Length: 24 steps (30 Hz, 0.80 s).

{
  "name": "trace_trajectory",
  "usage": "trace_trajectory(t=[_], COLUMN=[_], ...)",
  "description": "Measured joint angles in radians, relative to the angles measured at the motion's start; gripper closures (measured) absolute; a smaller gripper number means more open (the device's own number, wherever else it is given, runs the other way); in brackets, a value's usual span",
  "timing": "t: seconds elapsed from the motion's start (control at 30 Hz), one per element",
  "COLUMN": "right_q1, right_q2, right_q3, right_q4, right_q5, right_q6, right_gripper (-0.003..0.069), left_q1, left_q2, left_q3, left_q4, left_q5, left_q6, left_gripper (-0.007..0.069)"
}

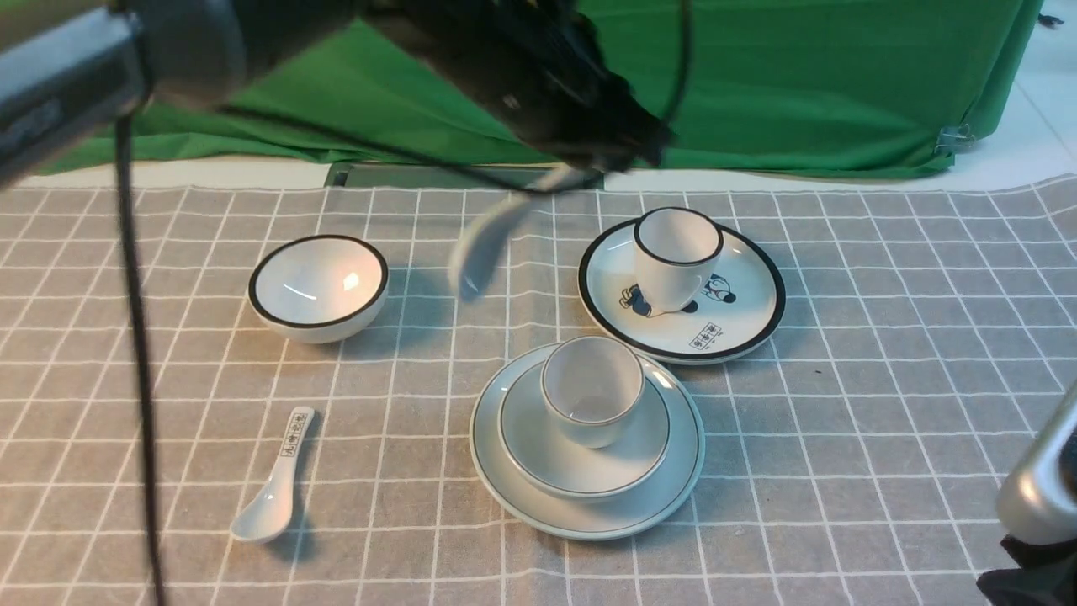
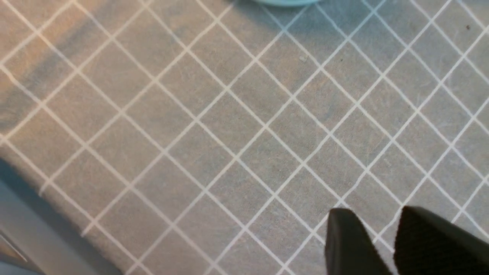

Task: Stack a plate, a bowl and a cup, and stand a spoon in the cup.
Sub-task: Use the left arm to put the blue soup spoon into the blue teacup in the middle

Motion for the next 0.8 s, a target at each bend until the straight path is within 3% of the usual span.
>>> trace_trajectory(t=[0.1, 0.13, 0.17, 0.2, 0.23, 0.37, 0.63, 0.67, 0.8], right_q1=[0.000, 0.000, 0.000, 0.000, 0.000, 0.000, 0.000, 0.000, 0.000], right_q2=[-0.056, -0.056, -0.077, -0.082, -0.101, -0.118, -0.121, -0.121, -0.121], right_q3=[0.000, 0.000, 0.000, 0.000, 0.000, 0.000, 0.000, 0.000, 0.000], right_q4=[-0.001, -0.001, -0.001, -0.001, -0.001, -0.001, 0.001, 0.002, 0.002], right_q5=[0.000, 0.000, 0.000, 0.000, 0.000, 0.000, 0.000, 0.000, 0.000], right_q6=[0.031, 0.031, 0.046, 0.048, 0.057, 0.075, 0.100, 0.102, 0.120], right_gripper=[0.0429, 0.0429, 0.0429, 0.0429, 0.0429, 0.0429, 0.0429, 0.0429, 0.0429], left_q1=[-0.092, -0.095, -0.115, -0.116, -0.122, -0.122, -0.122, -0.122, -0.120], left_q2=[-0.111, -0.115, -0.137, -0.138, -0.149, -0.150, -0.156, -0.156, -0.153], left_q3=[0.318, 0.318, 0.420, 0.432, 0.531, 0.607, 0.638, 0.638, 0.668], left_q4=[-0.112, -0.112, -0.132, -0.133, -0.150, -0.145, 0.242, 0.383, 0.582], left_q5=[-0.412, -0.434, -0.601, -0.601, -0.775, -0.911, -1.130, -1.155, -1.225], left_q6=[0.112, 0.112, 0.132, 0.132, 0.101, 0.037, -0.403, -0.539, -0.702], left_gripper=[0.0601, 0.0601, 0.0601, 0.0601, 0.0601, 0.0600, 0.0600, 0.0600, 0.0600])
